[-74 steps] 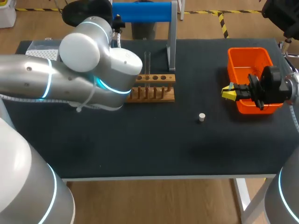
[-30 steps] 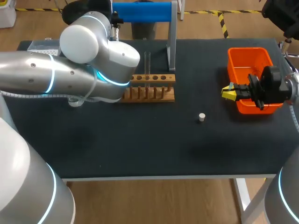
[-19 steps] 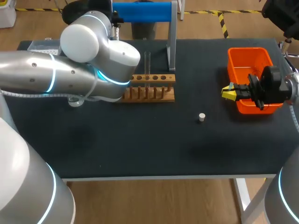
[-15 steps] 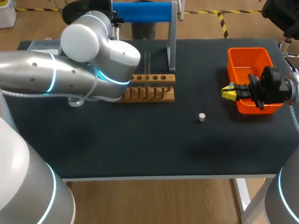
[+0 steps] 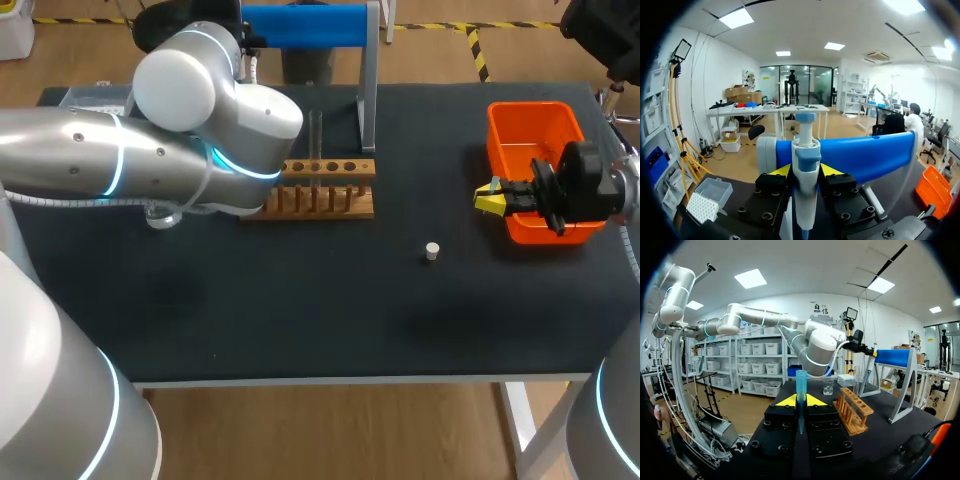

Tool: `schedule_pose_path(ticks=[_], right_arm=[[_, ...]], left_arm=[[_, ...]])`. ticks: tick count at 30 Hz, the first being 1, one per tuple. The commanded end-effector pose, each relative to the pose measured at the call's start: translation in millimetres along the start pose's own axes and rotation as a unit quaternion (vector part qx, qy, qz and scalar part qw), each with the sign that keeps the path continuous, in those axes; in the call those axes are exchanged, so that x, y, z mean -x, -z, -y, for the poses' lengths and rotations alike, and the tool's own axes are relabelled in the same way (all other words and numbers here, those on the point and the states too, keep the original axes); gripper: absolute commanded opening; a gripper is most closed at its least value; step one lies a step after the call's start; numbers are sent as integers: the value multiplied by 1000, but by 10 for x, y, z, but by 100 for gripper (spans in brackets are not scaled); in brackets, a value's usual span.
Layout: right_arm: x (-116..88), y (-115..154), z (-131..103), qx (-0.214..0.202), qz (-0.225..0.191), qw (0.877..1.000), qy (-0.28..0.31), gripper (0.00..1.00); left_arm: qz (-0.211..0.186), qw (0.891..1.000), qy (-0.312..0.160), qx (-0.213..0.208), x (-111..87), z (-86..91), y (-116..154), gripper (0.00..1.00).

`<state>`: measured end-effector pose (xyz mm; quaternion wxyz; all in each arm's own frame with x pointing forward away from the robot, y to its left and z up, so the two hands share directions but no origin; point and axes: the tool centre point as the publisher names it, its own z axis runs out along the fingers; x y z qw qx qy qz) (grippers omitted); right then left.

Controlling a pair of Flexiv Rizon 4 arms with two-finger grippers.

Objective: Invert the test tube, pick up the pipette, mount the tip to pipette, aspirate from beaker and dispense into the tube, eject the tip, return the pipette, and cap with the stopper.

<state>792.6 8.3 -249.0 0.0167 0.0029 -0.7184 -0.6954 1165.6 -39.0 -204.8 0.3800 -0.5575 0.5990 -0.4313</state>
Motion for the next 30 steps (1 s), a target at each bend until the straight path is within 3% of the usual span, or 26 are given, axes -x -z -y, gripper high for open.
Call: schedule_pose_path(ticks=[1,30], right_arm=[[-13,-7,-3,-1,2,1000,0,0],[-13,-7,-3,-1,2,1000,0,0]], left_arm=[[2,1000,1,-5,-11,-20,-42,31],[8,1000,9,-11,-20,-62,-94,30]])
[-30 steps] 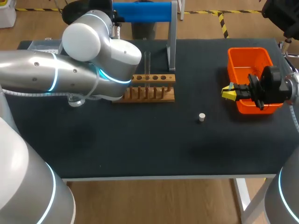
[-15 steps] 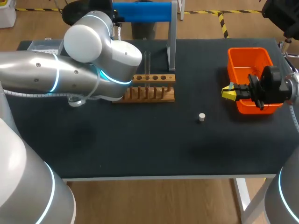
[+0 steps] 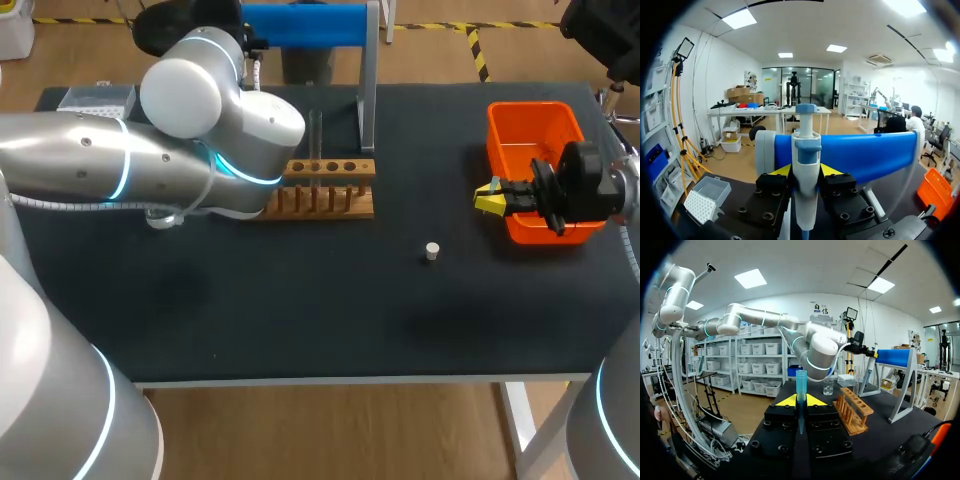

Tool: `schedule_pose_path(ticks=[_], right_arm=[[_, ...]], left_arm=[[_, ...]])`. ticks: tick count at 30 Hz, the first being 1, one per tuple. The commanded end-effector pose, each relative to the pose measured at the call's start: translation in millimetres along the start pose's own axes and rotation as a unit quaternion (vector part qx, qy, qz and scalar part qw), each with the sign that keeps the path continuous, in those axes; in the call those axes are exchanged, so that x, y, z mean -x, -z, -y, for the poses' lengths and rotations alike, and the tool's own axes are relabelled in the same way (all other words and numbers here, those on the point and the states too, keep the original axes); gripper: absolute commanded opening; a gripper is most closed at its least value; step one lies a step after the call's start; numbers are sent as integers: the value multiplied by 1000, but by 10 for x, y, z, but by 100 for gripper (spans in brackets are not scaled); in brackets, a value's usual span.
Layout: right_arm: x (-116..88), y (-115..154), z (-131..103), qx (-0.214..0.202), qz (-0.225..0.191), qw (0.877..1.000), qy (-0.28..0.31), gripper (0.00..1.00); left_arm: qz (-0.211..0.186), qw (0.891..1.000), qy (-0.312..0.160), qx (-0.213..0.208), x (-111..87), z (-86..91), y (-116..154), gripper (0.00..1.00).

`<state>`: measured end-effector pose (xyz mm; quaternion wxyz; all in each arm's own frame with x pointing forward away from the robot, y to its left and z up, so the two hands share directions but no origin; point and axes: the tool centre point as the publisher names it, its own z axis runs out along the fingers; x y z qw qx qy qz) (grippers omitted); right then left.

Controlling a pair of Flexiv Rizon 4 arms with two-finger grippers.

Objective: Invert the test tube, pick up the pipette, mount the tip to pipette, aspirate from beaker and dispense into the tube, eject the tip, return the pipette, and cap with the stopper.

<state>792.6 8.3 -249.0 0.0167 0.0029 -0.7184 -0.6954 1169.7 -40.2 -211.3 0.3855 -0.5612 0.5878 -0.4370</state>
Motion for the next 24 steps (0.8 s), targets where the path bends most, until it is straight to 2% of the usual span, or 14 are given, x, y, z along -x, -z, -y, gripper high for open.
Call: schedule_pose_path(ticks=[1,5,7,9,15,24], right_arm=[[-13,-7,-3,-1,2,1000,0,0],[-13,-7,-3,-1,2,1000,0,0],[-13,-7,-3,-1,2,1000,0,0],[-13,-7,-3,-1,2,1000,0,0],[-13,-7,-3,-1,2,1000,0,0],[-13,-7,-3,-1,2,1000,0,0]], left_arm=[[2,1000,1,-1,-12,-17,-33,30],[2,1000,1,-2,-9,-19,-34,29],[3,1000,1,-2,-6,-19,-34,24],[3,1000,2,-2,-3,-19,-33,0],[4,1000,2,-3,6,-8,-28,0],[8,1000,-10,-20,21,210,46,0]])
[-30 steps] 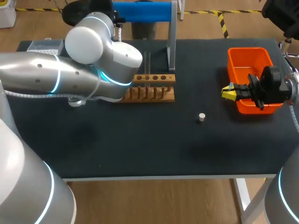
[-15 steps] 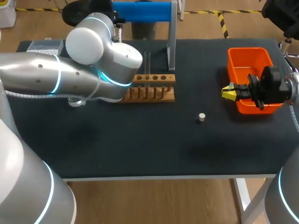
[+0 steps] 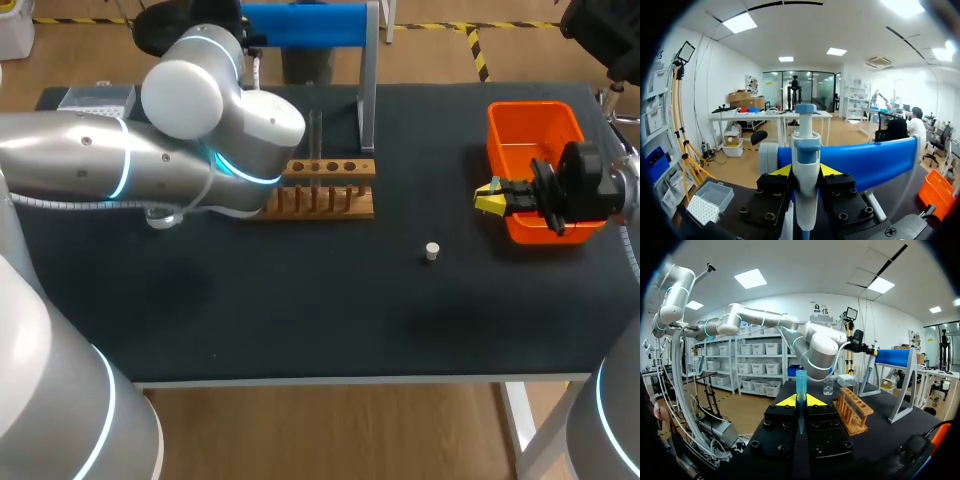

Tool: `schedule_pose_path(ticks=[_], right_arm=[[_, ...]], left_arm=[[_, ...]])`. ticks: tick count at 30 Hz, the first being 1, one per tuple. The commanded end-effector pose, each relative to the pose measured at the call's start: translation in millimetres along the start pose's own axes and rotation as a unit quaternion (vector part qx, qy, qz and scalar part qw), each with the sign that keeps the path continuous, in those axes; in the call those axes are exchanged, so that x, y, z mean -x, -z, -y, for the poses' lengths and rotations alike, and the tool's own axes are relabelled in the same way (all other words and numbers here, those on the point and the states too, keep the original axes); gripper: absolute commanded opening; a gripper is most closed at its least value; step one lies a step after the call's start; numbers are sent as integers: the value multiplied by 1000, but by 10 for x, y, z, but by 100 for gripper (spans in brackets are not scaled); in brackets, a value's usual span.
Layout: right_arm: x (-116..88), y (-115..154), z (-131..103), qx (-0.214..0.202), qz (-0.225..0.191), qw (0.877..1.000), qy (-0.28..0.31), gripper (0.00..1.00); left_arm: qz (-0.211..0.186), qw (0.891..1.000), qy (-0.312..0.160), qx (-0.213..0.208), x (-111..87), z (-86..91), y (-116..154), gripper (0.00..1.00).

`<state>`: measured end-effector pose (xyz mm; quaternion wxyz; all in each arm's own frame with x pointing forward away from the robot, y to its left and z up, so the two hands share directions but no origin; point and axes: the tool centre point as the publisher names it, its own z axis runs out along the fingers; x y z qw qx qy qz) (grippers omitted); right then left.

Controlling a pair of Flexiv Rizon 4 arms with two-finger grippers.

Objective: Invert the test tube, pick up the pipette, mount the tip to pipette, aspirate from beaker and dispense into the tube, eject the tip, return the pipette, and cap with the stopper.

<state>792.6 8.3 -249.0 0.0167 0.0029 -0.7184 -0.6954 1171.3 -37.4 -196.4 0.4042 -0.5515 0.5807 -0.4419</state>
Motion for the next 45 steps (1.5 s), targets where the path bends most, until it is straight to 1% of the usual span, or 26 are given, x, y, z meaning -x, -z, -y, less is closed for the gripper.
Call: schedule_pose_path(ticks=[1,3,5,9,12,16,18,21,24,27,44,45], right_arm=[[-13,-7,-3,-1,2,1000,0,0],[-13,-7,-3,-1,2,1000,0,0],[-13,-7,-3,-1,2,1000,0,0],[-13,-7,-3,-1,2,1000,0,0],[-13,-7,-3,-1,2,1000,0,0],[-13,-7,-3,-1,2,1000,0,0],[-13,-7,-3,-1,2,1000,0,0],[-13,-7,-3,-1,2,1000,0,0],[-13,-7,-3,-1,2,1000,0,0],[-13,-7,-3,-1,2,1000,0,0],[-13,-7,-3,-1,2,1000,0,0],[-13,-7,-3,-1,2,1000,0,0]], left_arm=[[1,1000,-3,-3,6,104,24,0],[3,1000,-7,0,11,150,46,0],[-4,1000,-9,-3,8,198,87,0],[-25,999,-23,0,-5,288,193,0],[-54,998,-39,-2,-8,362,317,0],[-113,992,-58,-7,-29,470,518,0],[-134,989,-68,-4,-49,513,625,0],[-173,983,-60,-12,-29,521,789,0],[-223,973,-62,-21,-61,515,981,0],[-276,958,-77,-28,-119,527,1153,0],[-276,958,-77,-28,-119,527,1153,0],[-287,953,-87,-32,-138,544,1200,0]])
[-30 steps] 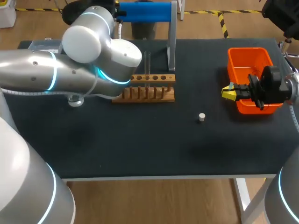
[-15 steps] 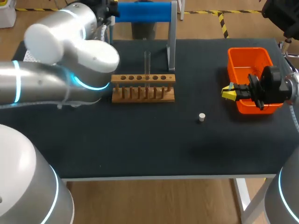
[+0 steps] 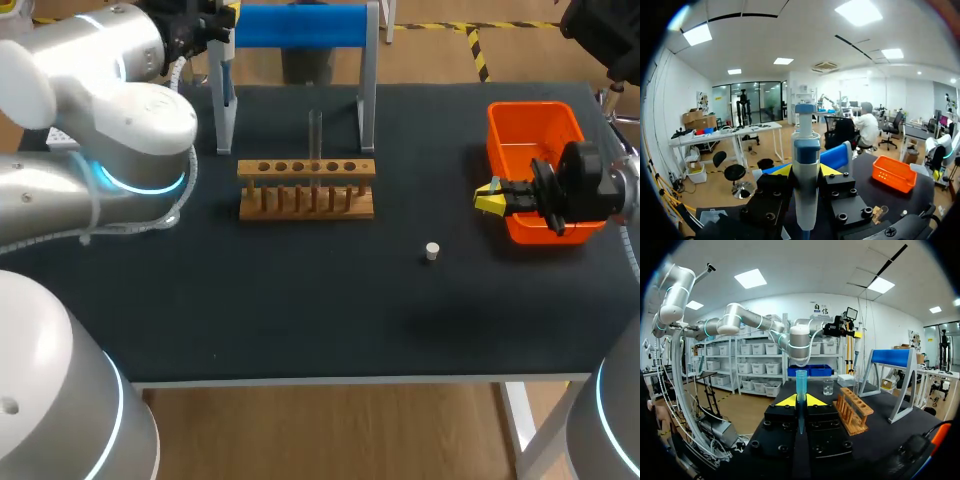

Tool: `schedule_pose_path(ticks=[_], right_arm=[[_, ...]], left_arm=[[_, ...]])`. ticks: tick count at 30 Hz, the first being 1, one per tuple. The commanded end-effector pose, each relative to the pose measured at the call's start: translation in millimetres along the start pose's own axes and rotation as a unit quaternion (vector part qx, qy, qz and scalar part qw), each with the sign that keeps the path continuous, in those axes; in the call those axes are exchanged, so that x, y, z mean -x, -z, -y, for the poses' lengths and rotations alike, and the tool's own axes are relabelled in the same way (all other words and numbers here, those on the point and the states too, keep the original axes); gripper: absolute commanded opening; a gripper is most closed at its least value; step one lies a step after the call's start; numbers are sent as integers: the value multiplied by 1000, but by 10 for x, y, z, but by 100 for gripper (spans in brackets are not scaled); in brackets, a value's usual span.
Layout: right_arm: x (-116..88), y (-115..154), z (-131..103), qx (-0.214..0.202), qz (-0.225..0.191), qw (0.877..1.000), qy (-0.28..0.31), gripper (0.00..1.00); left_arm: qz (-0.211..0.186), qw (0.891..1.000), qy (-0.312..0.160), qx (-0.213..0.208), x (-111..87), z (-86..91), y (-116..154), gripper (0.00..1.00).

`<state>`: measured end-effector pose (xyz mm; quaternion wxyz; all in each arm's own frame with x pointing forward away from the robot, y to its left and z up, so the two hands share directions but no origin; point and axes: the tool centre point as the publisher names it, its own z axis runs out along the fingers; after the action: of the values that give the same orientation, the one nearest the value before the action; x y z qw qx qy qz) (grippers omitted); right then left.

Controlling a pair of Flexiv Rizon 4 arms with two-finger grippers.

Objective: Invert the test tube, pick up the pipette, mount the tip to pipette, aspirate from beaker and dispense into the tube, eject the tip, return the pipette, and cap with the stopper.

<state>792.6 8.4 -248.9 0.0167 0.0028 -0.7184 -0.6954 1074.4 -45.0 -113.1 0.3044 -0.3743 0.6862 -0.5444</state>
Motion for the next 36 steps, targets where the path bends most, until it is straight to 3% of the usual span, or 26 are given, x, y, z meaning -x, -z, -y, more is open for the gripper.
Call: schedule_pose_path(ticks=[1,6,11,15,20,22,36], right_arm=[[-13,-7,-3,-1,2,1000,0,0],[-13,-7,-3,-1,2,1000,0,0],[-13,-7,-3,-1,2,1000,0,0],[-13,-7,-3,-1,2,1000,0,0],[-13,-7,-3,-1,2,1000,0,0],[-13,-7,-3,-1,2,1000,0,0],[-13,-7,-3,-1,2,1000,0,0]], left_arm=[[-73,997,-27,-10,-46,50,82,0],[-148,987,-44,-39,-256,138,353,0],[-227,970,-57,-57,-565,229,614,0],[-267,959,-64,-67,-793,285,803,0],[-323,942,-68,-67,-1082,320,968,0],[-362,927,-66,-72,-1211,344,1052,0],[-362,927,-66,-72,-1211,344,1052,0]])
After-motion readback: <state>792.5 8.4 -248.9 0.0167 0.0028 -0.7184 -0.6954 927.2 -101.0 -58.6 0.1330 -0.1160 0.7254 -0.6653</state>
